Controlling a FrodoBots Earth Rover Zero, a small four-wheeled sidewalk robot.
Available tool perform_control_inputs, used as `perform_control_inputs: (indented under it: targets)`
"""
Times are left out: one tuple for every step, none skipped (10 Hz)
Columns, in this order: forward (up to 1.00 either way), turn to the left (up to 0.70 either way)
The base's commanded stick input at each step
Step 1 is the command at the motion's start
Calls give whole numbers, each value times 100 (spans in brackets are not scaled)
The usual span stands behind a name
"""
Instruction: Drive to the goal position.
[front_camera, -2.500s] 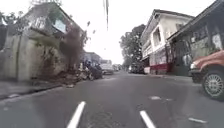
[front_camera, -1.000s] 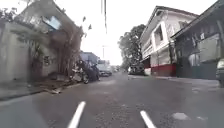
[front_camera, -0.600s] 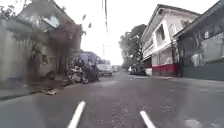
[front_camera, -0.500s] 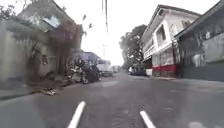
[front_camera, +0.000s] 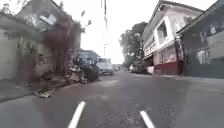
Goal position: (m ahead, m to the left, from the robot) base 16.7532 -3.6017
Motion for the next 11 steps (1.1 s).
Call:
perform_control_inputs:
  targets:
    - [70, 0]
    - [70, 0]
    - [70, 0]
    - [70, 0]
    - [70, 0]
    - [70, 0]
    - [70, 0]
    - [70, 0]
    - [70, 0]
    - [70, 0]
    - [70, -1]
